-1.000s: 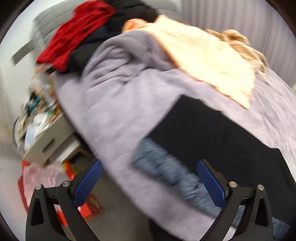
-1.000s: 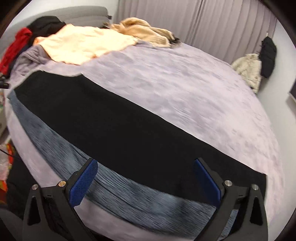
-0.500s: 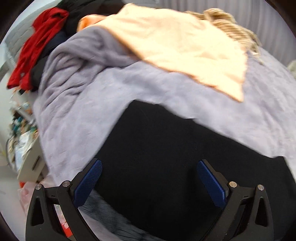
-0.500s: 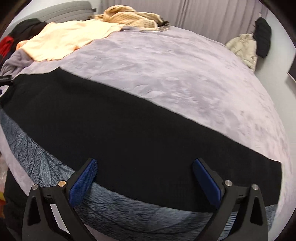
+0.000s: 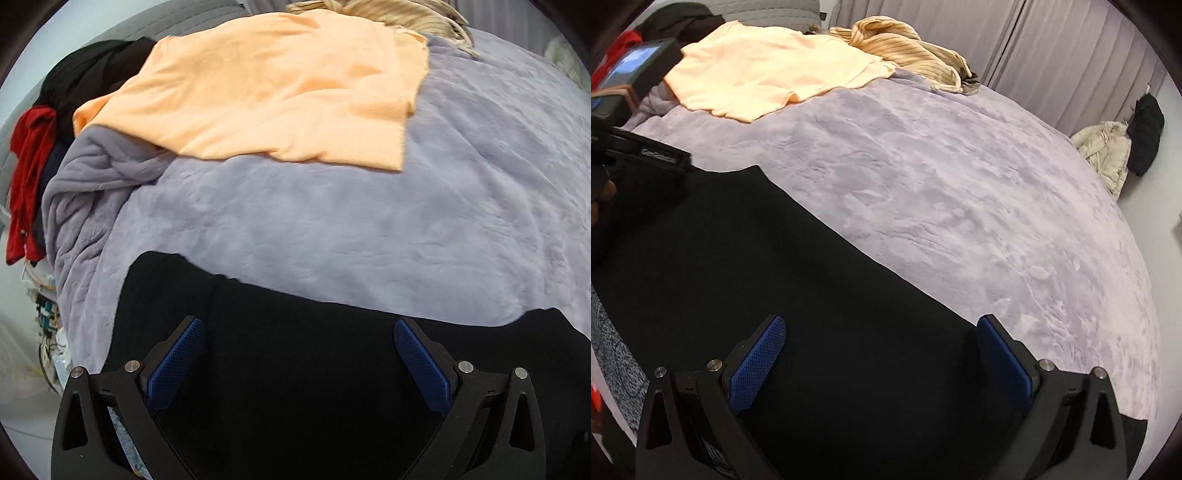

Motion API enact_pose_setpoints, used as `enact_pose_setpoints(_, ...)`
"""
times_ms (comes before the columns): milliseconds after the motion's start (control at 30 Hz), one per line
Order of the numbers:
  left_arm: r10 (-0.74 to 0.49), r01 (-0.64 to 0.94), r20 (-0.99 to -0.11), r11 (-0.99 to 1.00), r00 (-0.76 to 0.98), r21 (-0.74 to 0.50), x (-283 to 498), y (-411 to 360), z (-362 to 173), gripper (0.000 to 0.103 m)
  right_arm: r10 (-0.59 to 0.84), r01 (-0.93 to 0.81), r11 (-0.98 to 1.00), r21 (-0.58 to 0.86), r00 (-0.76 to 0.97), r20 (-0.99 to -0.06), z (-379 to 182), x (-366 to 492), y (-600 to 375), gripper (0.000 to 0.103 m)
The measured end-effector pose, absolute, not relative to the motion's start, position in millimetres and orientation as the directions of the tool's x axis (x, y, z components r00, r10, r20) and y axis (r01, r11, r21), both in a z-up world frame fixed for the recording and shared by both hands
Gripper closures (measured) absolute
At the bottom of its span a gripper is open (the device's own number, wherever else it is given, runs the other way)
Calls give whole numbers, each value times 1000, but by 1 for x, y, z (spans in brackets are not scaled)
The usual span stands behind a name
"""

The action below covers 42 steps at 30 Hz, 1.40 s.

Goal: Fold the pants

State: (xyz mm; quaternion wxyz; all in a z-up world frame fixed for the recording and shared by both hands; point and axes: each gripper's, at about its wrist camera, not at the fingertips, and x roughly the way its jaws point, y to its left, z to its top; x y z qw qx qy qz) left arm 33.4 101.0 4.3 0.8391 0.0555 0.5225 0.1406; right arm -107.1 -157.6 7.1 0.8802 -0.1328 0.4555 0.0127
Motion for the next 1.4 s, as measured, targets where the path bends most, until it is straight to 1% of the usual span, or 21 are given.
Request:
enact_pose_setpoints(100, 282, -245, -867, 950, 410, 193, 22, 122, 13, 0, -95, -68, 985, -161, 567, -818, 13, -116, -193, 0)
enact_pose_setpoints(167, 223, -212, -877, 967, 426, 142, 12, 109, 18, 0, -99, -48, 987, -154, 575, -812, 15, -112, -199, 0)
enact_pose_setpoints(233, 149, -109, -875, 988, 460, 111, 2, 70, 21, 0, -68, -73, 988, -137, 584, -809, 17, -112, -191, 0)
enact_pose_setpoints(333, 95, 80, -869, 985, 486, 152, -15, 3, 16, 0, -55, -134, 978, -161, 577, -815, 10, -112, -171, 1)
enact_pose_setpoints(400, 117, 125, -869, 972, 482, 200, -21, -25, 6, 0, -75, -132, 973, -187, 588, -805, 7, -118, -173, 1)
enact_pose_setpoints(467, 164, 127, -850, 957, 500, 259, -27, -35, 1, 0, -103, -96, 976, -194, 583, -806, 8, -124, -193, 1)
enact_pose_setpoints(600, 193, 117, -839, 950, 509, 289, -30, -28, 3, 0, -214, 73, 975, -209, 555, -804, 11, -148, -274, 1)
enact_pose_setpoints(700, 242, 93, -824, 938, 513, 333, -37, -22, 5, 0, -270, 218, 959, -180, 519, -811, 12, -176, -347, 0)
enact_pose_setpoints(800, 271, 102, -800, 920, 535, 380, -54, -37, 6, 0, -352, 363, 914, -184, 480, -804, 17, -205, -403, 0)
enact_pose_setpoints(867, 246, 138, -801, 916, 545, 376, -66, -51, 7, 0, -377, 414, 892, -181, 460, -804, 20, -222, -419, 0)
enact_pose_setpoints(933, 193, 179, -821, 925, 537, 335, -79, -67, 8, 0, -375, 425, 889, -171, 460, -805, 23, -236, -415, 0)
enact_pose_setpoints(1033, 132, 236, -841, 927, 524, 293, -98, -93, 7, 0, -310, 325, 933, -156, 499, -809, 19, -251, -382, 1)
enact_pose_setpoints(1100, 112, 268, -841, 919, 530, 291, -110, -112, 8, 0, -342, 297, 932, -210, 521, -782, 20, -261, -367, 1)
enact_pose_setpoints(1133, 102, 283, -843, 915, 528, 288, -116, -122, 8, 0, -341, 298, 932, -206, 526, -779, 22, -266, -369, 1)
enact_pose_setpoints(1200, 79, 316, -849, 907, 523, 278, -125, -137, 9, 0, -347, 359, 918, -170, 514, -785, 29, -280, -390, 1)
enact_pose_setpoints(1300, 66, 353, -849, 890, 524, 287, -133, -156, 9, 0, -383, 477, 872, -106, 534, -754, 44, -312, -436, 1)
enact_pose_setpoints(1367, 63, 370, -850, 881, 523, 293, -136, -168, 7, 0, -355, 502, 864, -43, 547, -758, 46, -330, -462, 4)
enact_pose_setpoints(1400, 61, 378, -852, 878, 520, 294, -137, -173, 7, 0, -328, 497, 868, -6, 563, -759, 46, -336, -472, 19)
